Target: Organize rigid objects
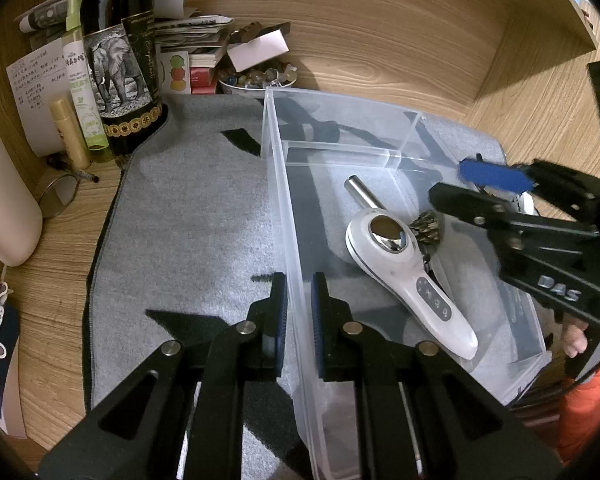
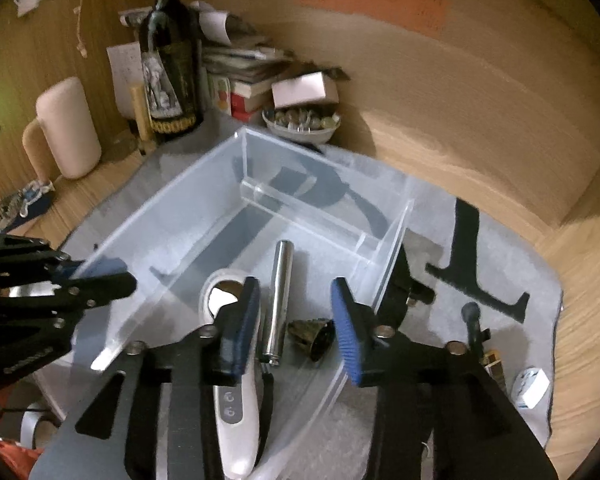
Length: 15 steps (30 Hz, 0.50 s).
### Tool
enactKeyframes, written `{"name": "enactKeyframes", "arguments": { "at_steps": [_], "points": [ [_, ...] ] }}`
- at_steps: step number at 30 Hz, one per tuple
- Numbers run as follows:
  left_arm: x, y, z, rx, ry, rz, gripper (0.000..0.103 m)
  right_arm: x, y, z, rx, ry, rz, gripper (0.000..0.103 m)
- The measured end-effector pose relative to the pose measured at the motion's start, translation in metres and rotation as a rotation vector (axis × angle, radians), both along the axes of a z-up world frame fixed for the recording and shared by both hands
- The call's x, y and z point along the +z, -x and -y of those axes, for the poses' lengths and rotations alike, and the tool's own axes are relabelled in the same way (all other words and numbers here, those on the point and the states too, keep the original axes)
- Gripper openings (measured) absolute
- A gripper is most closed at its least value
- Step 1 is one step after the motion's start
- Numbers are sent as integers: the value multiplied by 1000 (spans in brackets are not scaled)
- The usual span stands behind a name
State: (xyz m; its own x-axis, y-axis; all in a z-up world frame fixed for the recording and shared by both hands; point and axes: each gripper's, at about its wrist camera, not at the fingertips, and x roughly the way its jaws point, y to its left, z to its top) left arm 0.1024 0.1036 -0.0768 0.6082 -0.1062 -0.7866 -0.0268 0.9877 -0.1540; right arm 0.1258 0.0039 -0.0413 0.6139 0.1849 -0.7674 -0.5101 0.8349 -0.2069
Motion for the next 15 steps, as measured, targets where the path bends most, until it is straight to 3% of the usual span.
{"name": "enactKeyframes", "arguments": {
  "at_steps": [6, 10, 15],
  "points": [
    [0, 0, 0, 0, -1, 0, 11, 23, 15, 6, -6, -41, 89, 73],
    [0, 0, 0, -1, -1, 0, 11, 35, 21, 14, -32, -60, 130, 82],
    [-1, 0, 0, -1, -2, 0, 11, 43, 27, 33, -92, -71, 162, 83]
  ]
}}
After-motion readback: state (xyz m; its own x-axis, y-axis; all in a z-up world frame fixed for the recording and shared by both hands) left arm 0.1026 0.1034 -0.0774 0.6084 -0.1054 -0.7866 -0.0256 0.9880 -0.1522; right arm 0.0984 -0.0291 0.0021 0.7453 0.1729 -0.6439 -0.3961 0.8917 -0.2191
